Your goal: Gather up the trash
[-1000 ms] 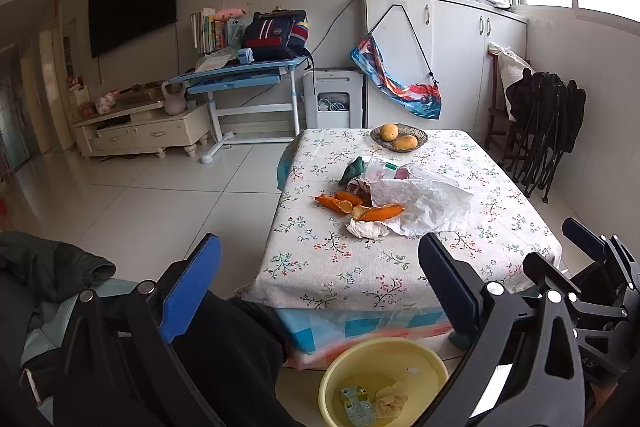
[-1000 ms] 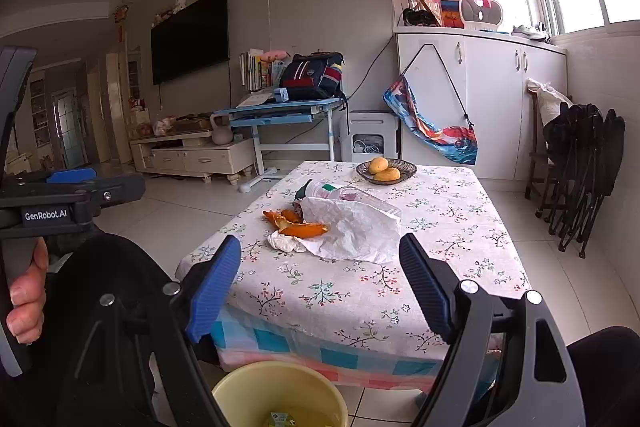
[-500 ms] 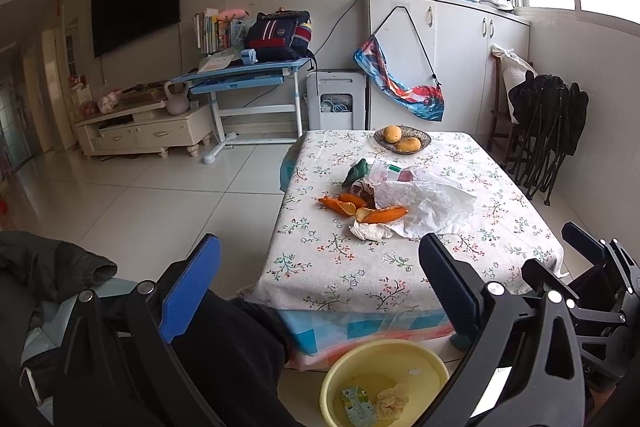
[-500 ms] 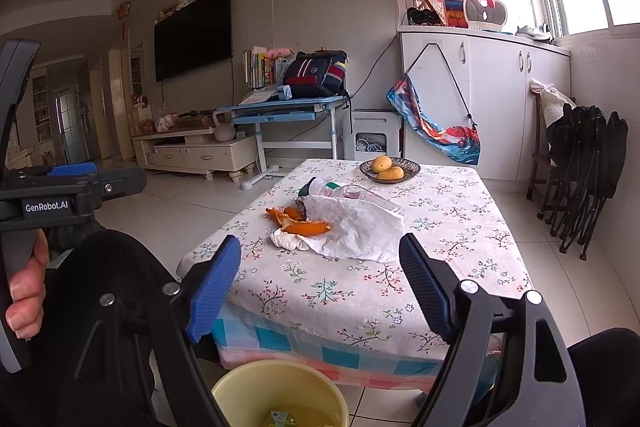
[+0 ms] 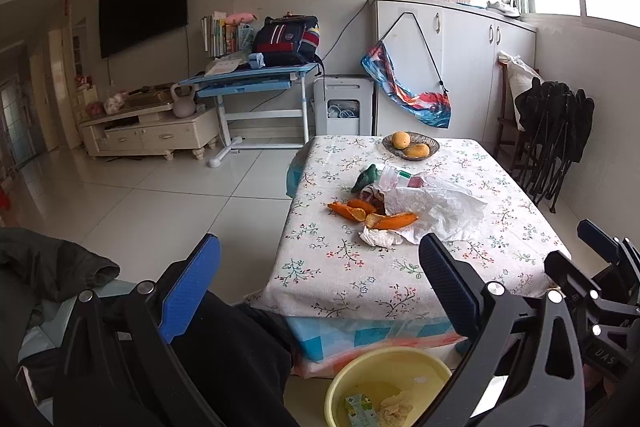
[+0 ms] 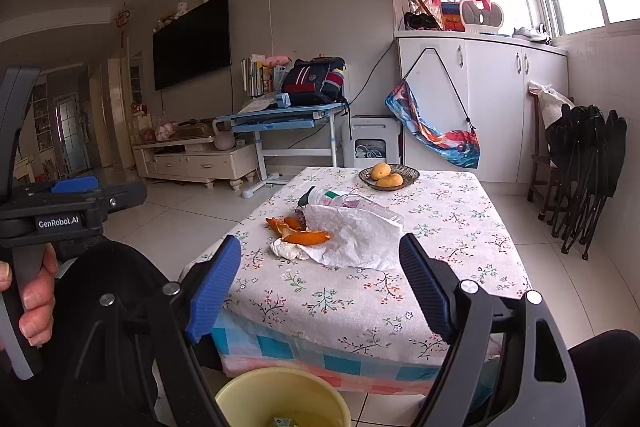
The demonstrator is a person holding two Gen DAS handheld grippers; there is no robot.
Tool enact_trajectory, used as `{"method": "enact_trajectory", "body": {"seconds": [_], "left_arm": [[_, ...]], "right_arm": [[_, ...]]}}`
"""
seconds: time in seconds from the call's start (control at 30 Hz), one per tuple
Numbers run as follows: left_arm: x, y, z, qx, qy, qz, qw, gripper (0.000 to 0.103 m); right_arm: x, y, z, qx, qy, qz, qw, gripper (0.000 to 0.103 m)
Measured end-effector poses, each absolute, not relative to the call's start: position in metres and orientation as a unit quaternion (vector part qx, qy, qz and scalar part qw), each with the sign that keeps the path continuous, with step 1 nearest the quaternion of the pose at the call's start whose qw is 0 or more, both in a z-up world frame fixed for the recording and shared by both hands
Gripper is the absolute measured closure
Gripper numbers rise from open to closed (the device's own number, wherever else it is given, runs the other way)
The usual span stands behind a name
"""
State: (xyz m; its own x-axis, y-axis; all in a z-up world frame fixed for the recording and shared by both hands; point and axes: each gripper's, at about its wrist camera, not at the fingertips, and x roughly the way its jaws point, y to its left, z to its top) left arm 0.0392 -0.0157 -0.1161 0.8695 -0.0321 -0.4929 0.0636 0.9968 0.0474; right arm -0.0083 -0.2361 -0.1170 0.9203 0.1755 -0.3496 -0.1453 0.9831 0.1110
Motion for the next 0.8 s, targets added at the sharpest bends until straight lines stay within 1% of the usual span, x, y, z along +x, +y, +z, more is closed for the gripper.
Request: {"method": "enact_trajectory", "body": {"seconds": [0.23,0.5,0.63,0.8], "left_arm": [[0.062,-0.004,-0.133,0.004,0.270,-0.028,0.962,0.007],[0.106,-0.024,-0.151,0.019,0.283,-0.085,0.955,0.007],[0.135,-0.048,-0.158,0.073,0.286,-0.149,0.944,0.007],[0.188,-0.090,-0.181,0.178,0.310,-0.226,0.906,0.007]], "right_arm": [[0.003,-0.239,-0.116,0.049,0.196,0.086,0.976,0.025],[0.036,-0.245,-0.119,0.040,0.229,0.096,0.968,0.025],[0.059,-0.252,-0.122,0.036,0.250,0.097,0.963,0.025],[0.084,-0.268,-0.117,0.046,0.260,0.087,0.961,0.025]]}}
